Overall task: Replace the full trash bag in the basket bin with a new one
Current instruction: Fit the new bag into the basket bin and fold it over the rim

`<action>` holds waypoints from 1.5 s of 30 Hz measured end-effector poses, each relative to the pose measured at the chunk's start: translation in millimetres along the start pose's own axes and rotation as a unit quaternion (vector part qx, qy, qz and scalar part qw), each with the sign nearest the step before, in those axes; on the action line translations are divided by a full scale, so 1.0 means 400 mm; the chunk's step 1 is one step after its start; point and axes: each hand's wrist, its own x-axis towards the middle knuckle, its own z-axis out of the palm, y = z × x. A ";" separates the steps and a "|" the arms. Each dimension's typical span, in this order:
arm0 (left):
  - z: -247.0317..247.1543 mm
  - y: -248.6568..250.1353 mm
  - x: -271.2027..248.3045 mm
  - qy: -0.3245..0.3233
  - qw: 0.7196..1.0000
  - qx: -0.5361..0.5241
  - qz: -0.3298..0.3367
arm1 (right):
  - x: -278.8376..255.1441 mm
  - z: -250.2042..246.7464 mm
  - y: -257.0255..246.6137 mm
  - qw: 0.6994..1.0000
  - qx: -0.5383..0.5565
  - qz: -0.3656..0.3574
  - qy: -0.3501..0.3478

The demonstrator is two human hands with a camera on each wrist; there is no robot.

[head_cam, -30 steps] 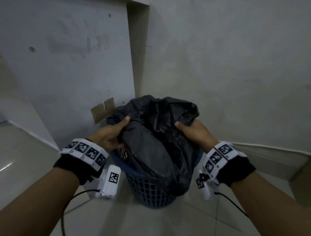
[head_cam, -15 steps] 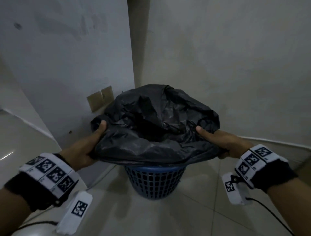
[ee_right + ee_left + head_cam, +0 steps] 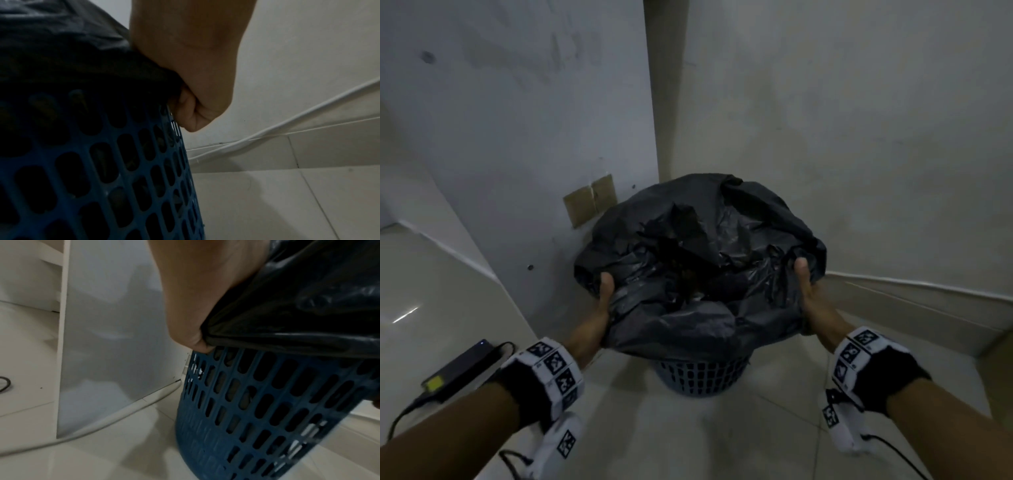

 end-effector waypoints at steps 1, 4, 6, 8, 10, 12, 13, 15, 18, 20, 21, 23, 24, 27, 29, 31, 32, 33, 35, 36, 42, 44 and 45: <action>-0.001 0.008 0.010 0.002 1.000 0.009 -0.013 | 0.001 -0.003 0.006 1.000 -0.017 0.001 0.005; -0.002 0.031 0.018 0.022 0.999 0.032 0.010 | -0.007 -0.024 0.036 0.997 -0.070 0.017 -0.012; 0.015 0.037 0.003 0.008 1.000 0.010 0.010 | -0.008 -0.050 0.064 0.995 -0.074 0.035 -0.051; 0.019 0.025 -0.008 -0.018 1.000 -0.001 -0.016 | -0.005 -0.081 0.075 0.990 -0.070 0.068 -0.098; 0.006 0.009 -0.012 -0.055 0.997 0.001 -0.060 | -0.007 -0.104 0.069 0.985 -0.068 0.082 -0.136; -0.007 0.004 -0.006 -0.084 0.992 0.006 -0.094 | -0.004 -0.113 0.062 0.983 -0.059 0.087 -0.153; -0.013 0.006 -0.002 -0.086 0.991 -0.001 -0.100 | -0.002 -0.112 0.060 0.982 -0.060 0.088 -0.154; -0.026 -0.002 0.005 -0.082 0.991 -0.005 -0.110 | -0.002 -0.105 0.060 0.983 -0.075 0.083 -0.148; -0.018 -0.002 0.000 -0.116 0.986 0.026 -0.115 | 0.003 -0.109 0.066 0.984 -0.071 0.063 -0.149; -0.019 0.003 0.000 -0.083 0.990 0.031 -0.110 | 0.000 -0.120 0.058 0.984 -0.042 0.066 -0.163; -0.027 0.008 -0.002 -0.077 0.991 0.025 -0.105 | -0.002 -0.130 0.053 0.982 -0.023 0.073 -0.173; -0.045 0.020 -0.002 -0.123 0.986 -0.011 -0.116 | -0.003 -0.149 0.045 0.976 0.009 0.087 -0.199; -0.054 0.022 -0.002 -0.140 0.983 -0.023 -0.120 | 0.001 -0.158 0.046 0.973 0.016 0.094 -0.210; -0.072 0.004 0.007 -0.150 0.979 -0.039 -0.131 | 0.013 -0.166 0.070 0.966 -0.037 0.128 -0.222; -0.057 -0.025 0.002 -0.156 0.977 -0.004 -0.145 | 0.015 -0.151 0.090 0.964 -0.088 0.156 -0.197; -0.028 -0.048 -0.011 -0.118 0.986 0.031 -0.115 | 0.026 -0.136 0.112 0.968 -0.139 0.159 -0.132; -0.018 -0.057 -0.011 -0.075 0.994 0.041 -0.070 | 0.031 -0.133 0.119 0.970 -0.158 0.156 -0.096; -0.017 -0.072 0.003 -0.040 0.998 0.034 -0.028 | 0.037 -0.131 0.126 0.973 -0.159 0.154 -0.066; -0.019 -0.075 0.022 -0.046 0.998 -0.037 -0.021 | 0.050 -0.130 0.134 0.983 -0.089 0.156 -0.038; -0.027 -0.080 0.033 -0.054 0.996 -0.060 -0.029 | 0.054 -0.128 0.133 0.986 -0.034 0.155 -0.040; -0.105 -0.153 0.114 0.190 0.953 0.176 0.156 | 0.076 -0.093 0.090 0.991 0.121 0.059 -0.019; -0.092 -0.124 0.107 0.215 0.926 0.198 0.238 | 0.088 -0.078 0.081 0.994 0.081 -0.025 0.072; -0.074 -0.105 0.092 0.219 0.912 0.210 0.277 | 0.093 -0.071 0.075 0.989 0.067 -0.089 0.099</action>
